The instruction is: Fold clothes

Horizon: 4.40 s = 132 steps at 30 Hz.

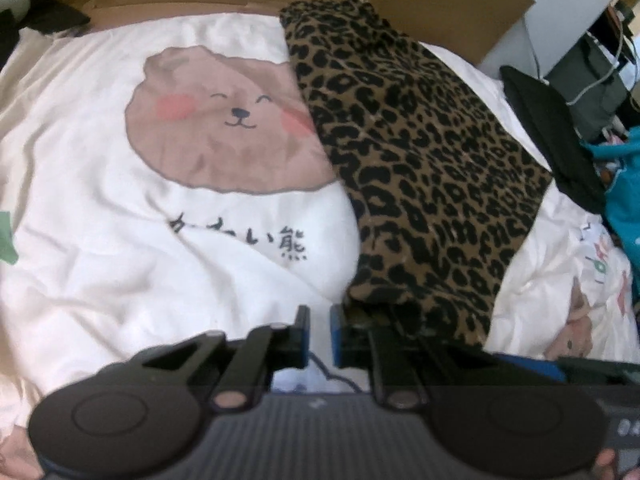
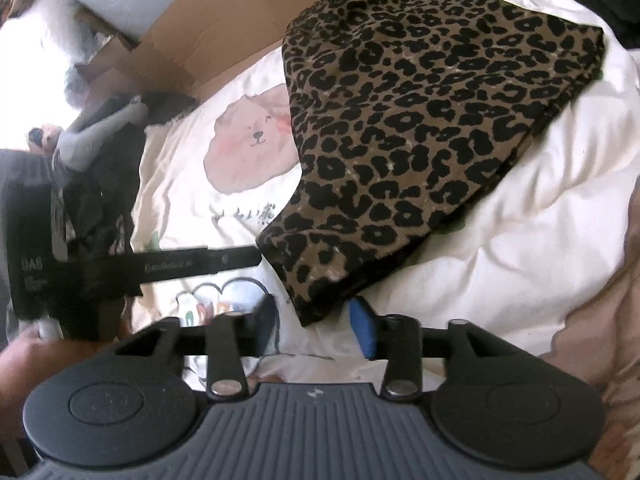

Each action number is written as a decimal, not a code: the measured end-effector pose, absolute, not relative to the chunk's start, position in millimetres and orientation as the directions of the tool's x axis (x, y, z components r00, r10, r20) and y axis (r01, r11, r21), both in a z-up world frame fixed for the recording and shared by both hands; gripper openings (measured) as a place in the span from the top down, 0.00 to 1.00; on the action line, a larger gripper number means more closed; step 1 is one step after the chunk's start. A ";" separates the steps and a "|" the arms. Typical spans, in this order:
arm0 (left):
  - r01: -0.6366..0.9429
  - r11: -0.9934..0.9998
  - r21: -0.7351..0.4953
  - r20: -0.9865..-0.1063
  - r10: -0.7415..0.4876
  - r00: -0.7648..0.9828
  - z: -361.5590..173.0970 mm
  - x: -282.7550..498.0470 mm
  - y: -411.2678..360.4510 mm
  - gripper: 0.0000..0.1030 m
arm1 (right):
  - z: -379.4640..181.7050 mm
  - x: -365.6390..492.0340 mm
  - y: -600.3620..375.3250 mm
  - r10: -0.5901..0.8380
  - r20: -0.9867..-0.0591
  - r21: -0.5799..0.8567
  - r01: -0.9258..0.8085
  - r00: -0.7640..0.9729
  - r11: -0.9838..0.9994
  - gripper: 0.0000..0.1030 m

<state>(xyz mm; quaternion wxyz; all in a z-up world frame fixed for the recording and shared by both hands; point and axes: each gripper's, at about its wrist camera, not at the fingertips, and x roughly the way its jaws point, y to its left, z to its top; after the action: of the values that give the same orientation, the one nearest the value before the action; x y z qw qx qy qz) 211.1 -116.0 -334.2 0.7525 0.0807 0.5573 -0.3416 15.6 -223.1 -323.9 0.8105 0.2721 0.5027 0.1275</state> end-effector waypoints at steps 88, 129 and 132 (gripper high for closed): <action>0.440 0.669 -0.599 -0.767 -0.637 -0.075 -383.6 271.4 -121.5 0.50 | -328.5 34.0 -209.0 0.286 -0.808 0.405 0.133 0.514 0.904 0.78; 0.195 0.523 -0.829 -0.557 -0.797 -0.232 -412.3 245.0 -96.6 0.63 | -335.0 41.8 -220.5 0.287 -0.847 0.419 0.231 0.449 0.878 0.66; 0.196 0.536 -0.821 -0.570 -0.788 -0.232 -411.8 239.1 -96.3 0.64 | -317.0 68.9 -227.0 0.318 -0.826 0.461 0.235 0.466 0.856 0.57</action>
<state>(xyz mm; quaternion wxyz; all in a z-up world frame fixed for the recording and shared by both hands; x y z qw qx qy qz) 239.1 -96.3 -411.8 0.5776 -0.2246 0.6591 -0.4260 68.9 -227.0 -317.0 0.8131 0.2675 0.5163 0.0255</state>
